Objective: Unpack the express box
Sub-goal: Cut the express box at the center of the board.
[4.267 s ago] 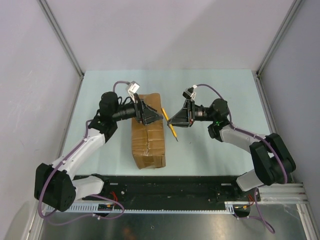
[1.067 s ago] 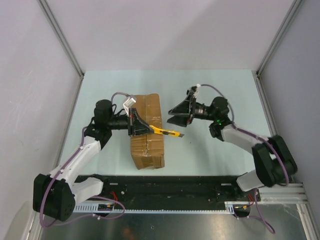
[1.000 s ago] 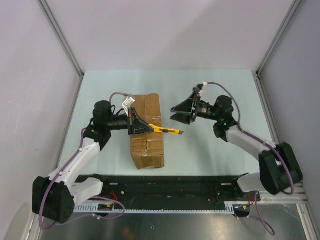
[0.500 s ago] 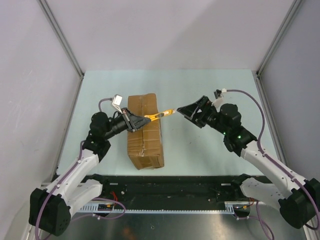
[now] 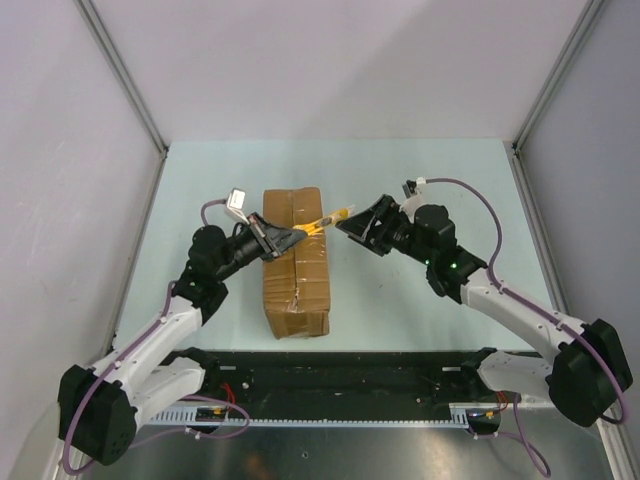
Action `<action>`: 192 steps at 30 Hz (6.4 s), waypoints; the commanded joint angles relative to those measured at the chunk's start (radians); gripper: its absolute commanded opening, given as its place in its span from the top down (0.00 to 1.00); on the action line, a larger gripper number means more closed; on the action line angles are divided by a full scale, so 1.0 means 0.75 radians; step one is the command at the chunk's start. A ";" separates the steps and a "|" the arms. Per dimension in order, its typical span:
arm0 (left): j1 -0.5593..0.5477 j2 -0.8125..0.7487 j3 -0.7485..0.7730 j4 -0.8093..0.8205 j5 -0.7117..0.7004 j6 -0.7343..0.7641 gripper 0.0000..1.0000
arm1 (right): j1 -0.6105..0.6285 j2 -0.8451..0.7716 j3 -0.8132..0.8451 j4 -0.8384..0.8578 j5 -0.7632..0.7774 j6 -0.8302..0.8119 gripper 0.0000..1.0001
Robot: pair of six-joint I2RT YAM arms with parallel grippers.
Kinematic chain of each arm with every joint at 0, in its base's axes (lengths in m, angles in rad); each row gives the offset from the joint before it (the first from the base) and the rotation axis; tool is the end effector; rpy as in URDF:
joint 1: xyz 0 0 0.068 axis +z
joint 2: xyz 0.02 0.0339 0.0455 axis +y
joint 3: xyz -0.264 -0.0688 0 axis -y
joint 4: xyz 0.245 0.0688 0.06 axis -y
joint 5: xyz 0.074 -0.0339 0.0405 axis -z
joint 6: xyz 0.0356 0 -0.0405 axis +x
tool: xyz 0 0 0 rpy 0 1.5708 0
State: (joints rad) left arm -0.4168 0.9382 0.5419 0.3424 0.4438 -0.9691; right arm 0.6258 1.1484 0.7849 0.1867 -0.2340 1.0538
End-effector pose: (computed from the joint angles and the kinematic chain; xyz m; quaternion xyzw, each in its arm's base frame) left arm 0.1941 -0.1027 0.2815 -0.0474 0.7226 -0.5515 0.4141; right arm 0.2132 0.1643 0.3042 0.0885 0.7601 0.5344 0.3590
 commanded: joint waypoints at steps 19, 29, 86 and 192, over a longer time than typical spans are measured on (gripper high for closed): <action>-0.021 0.019 -0.046 0.155 -0.046 -0.221 1.00 | 0.055 0.269 0.209 0.277 -0.029 -0.006 0.47; -0.037 0.048 -0.011 0.190 -0.031 -0.225 1.00 | 0.084 0.287 0.215 0.375 -0.044 -0.004 0.67; -0.103 0.267 0.554 0.073 0.852 0.286 0.25 | -0.119 0.138 0.547 -0.046 -1.024 -0.237 1.00; 0.220 0.158 0.953 -0.369 0.957 0.108 0.25 | 0.080 0.119 0.768 -0.564 -1.116 -0.714 1.00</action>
State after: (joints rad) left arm -0.2501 1.0809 1.2808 0.1169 1.1240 -0.8909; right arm 0.6605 1.2560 1.2934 -0.1532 -1.0767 0.5919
